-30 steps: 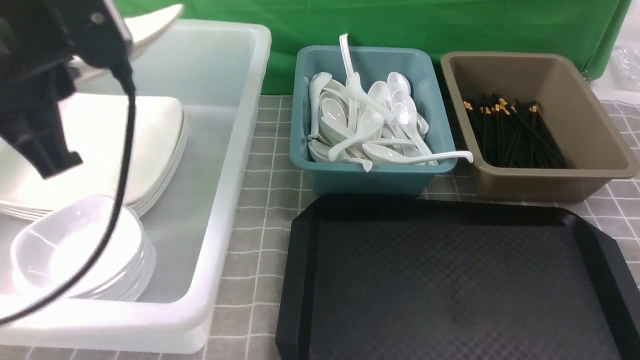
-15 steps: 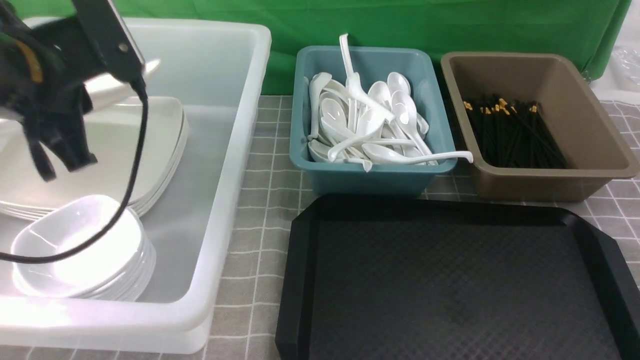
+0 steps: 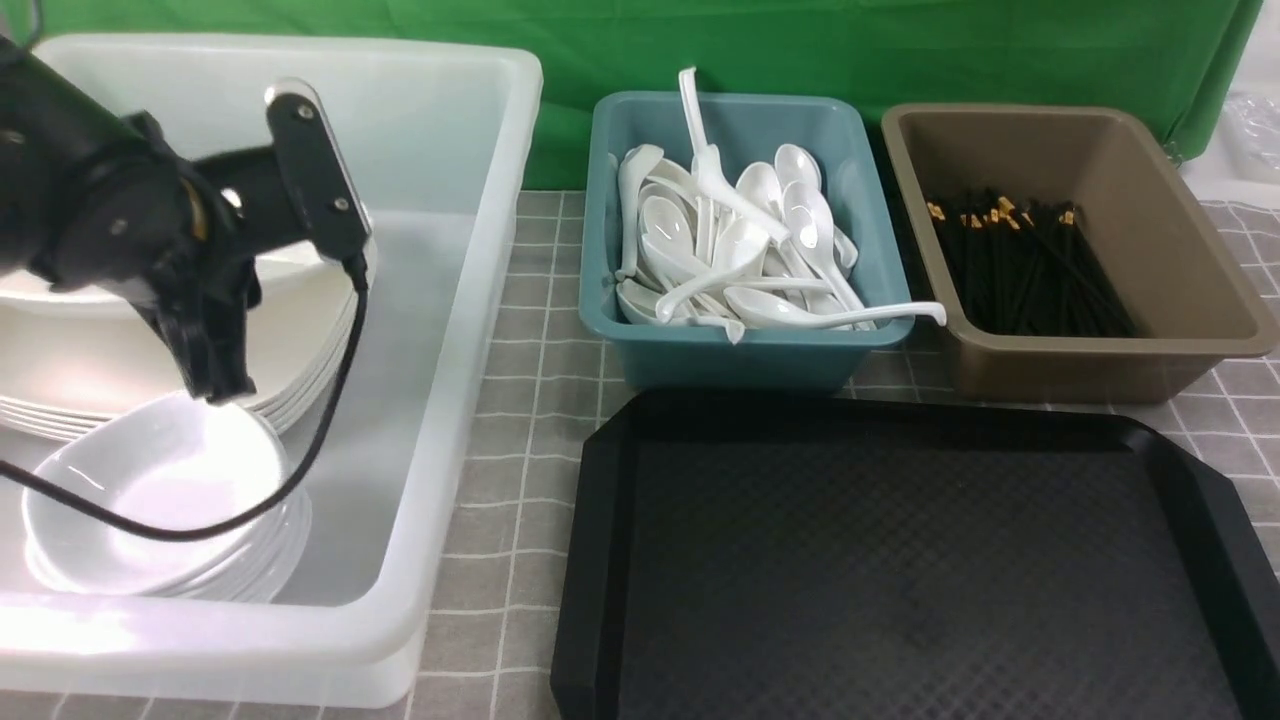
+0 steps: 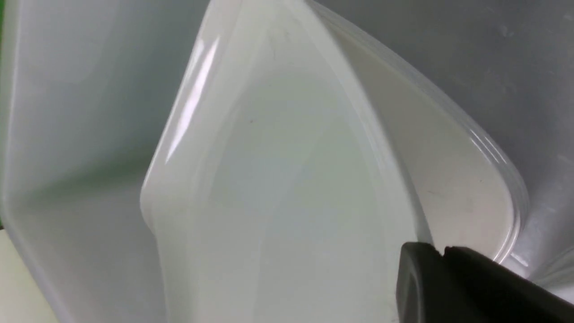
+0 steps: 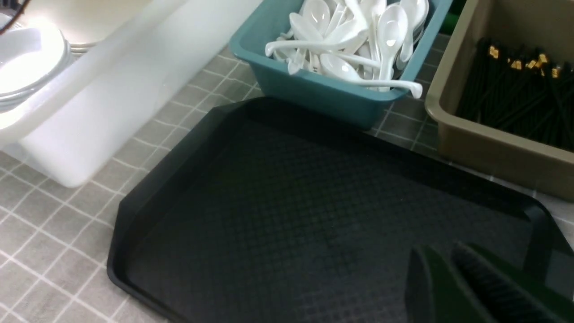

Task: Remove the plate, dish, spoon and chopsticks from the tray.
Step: Use the left arm to put the plate into the large storage box on the left

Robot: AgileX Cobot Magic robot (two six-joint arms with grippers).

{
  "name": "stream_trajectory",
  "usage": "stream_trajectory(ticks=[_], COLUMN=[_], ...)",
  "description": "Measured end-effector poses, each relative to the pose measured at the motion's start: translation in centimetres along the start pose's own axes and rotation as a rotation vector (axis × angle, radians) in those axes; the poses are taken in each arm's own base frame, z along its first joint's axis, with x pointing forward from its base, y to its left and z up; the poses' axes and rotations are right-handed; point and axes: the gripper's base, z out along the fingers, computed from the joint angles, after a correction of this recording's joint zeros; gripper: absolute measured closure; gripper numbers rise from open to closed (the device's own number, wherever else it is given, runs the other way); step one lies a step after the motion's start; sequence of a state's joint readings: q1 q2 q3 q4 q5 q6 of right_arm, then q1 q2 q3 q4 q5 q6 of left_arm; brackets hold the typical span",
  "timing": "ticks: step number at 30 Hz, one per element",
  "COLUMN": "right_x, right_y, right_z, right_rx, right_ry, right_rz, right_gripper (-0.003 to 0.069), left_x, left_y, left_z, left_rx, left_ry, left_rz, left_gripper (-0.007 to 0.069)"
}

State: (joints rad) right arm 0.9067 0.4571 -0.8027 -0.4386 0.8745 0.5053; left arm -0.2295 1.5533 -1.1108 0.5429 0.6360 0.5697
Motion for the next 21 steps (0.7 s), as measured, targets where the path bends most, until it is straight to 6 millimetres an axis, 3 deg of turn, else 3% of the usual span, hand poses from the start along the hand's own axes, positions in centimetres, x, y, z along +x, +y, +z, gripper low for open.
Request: stream_trajectory(ticks=[12,21], right_x=[0.1,0.3], right_y=[0.2,0.5], right_z=[0.0,0.0], right_rx=[-0.026,-0.055], right_ry=[0.014,0.032], right_rz=[0.019,0.04], right_gripper=[0.0568,0.0568], left_x=[0.2,1.2], left_y=[-0.5,-0.5], left_z=[3.0,4.1], left_rx=[0.042,0.095], left_ry=[0.038,0.027], left_rz=[-0.059,-0.199], left_gripper=[0.0559,0.0245])
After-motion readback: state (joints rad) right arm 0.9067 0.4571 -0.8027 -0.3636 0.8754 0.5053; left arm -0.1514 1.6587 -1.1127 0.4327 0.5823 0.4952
